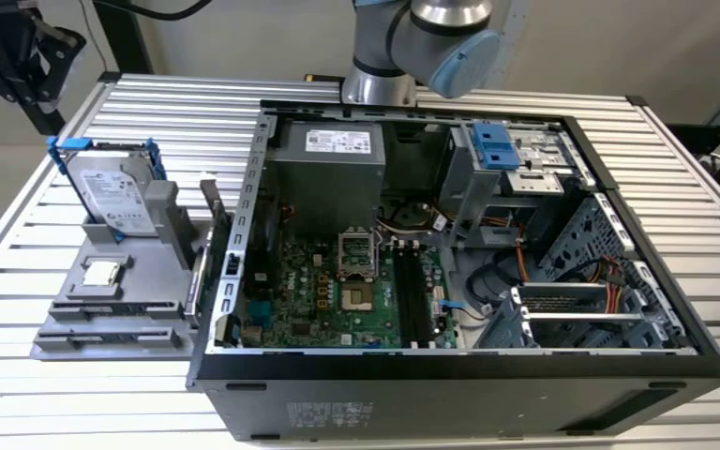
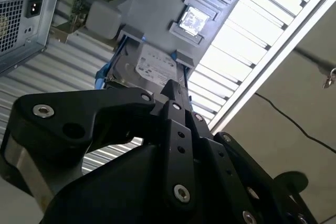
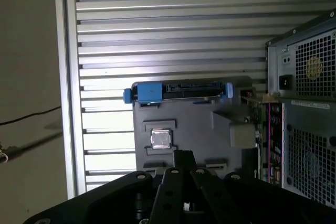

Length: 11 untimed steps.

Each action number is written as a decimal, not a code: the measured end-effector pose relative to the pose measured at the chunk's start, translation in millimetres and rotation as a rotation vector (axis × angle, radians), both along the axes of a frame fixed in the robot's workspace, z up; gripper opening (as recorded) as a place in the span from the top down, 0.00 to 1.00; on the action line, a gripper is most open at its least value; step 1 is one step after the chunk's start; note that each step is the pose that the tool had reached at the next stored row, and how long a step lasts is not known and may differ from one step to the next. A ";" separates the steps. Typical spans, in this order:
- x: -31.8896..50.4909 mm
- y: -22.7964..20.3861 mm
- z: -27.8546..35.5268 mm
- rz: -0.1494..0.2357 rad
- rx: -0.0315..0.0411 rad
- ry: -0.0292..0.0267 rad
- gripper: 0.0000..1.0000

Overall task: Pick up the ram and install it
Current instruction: 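Reach for the ram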

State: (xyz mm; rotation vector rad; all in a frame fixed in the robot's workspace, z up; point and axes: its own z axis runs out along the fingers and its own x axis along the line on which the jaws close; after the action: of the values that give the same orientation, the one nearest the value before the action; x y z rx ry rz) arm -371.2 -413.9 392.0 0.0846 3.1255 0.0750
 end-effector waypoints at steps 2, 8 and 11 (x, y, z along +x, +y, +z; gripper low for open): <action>0.0 -2.2 -0.1 0.000 0.0000 0.0001 1.00; 0.0 -8.8 -0.1 0.000 0.0000 0.0008 1.00; 0.0 -12.6 -0.3 0.000 0.0001 0.0010 1.00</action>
State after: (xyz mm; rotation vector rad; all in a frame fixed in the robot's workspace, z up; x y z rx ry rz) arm -371.2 -426.5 391.7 0.0846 3.1264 0.0751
